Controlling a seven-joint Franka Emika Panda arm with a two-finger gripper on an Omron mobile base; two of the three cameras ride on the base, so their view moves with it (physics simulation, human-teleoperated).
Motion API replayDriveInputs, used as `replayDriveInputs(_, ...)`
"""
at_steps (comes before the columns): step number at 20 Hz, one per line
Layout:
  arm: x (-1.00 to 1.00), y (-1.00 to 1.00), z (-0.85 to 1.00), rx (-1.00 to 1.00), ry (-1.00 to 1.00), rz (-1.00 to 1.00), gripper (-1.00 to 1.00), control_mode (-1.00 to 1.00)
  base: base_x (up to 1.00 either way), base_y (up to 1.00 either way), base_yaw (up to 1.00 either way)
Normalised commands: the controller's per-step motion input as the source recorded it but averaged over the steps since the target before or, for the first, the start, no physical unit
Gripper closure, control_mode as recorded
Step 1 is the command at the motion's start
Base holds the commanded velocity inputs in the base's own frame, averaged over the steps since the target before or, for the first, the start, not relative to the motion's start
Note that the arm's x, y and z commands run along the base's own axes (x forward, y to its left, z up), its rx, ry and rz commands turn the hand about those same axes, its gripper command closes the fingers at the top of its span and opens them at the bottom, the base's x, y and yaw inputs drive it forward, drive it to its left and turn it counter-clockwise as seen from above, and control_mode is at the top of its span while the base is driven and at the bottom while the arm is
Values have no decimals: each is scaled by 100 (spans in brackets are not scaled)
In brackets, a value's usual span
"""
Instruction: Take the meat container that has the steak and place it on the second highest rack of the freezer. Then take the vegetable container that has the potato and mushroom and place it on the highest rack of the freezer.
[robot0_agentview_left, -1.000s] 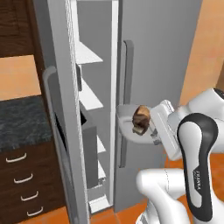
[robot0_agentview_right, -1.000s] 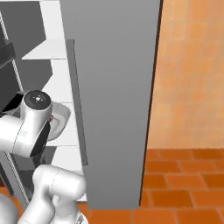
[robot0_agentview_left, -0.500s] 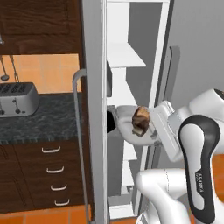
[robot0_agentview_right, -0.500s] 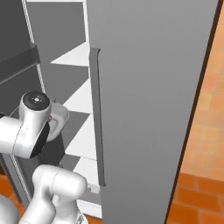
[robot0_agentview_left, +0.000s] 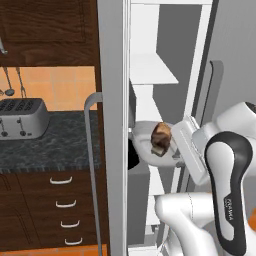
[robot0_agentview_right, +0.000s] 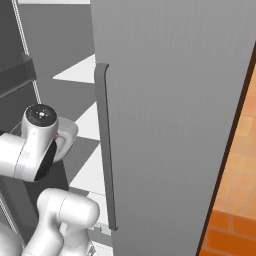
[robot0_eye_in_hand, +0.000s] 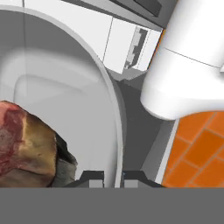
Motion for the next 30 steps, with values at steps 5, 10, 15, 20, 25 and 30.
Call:
replayDriveInputs(5,25,0,0,0,1,-2,100,-100,1,0,0)
replayDriveInputs(10,72,-26,0,-1,0,-1,100,-100,0,0,0)
replayDriveInputs(15,50,-18,-1,-5,2,0,100,-100,0,0,0)
replayDriveInputs(20,31,-4,-4,-6,1,0,100,-100,0,0,0)
replayDriveInputs(25,31,-6,-6,-3,0,0,100,-100,0,0,0)
replayDriveInputs(30,67,0,-10,-8,0,0,100,-100,0,0,0)
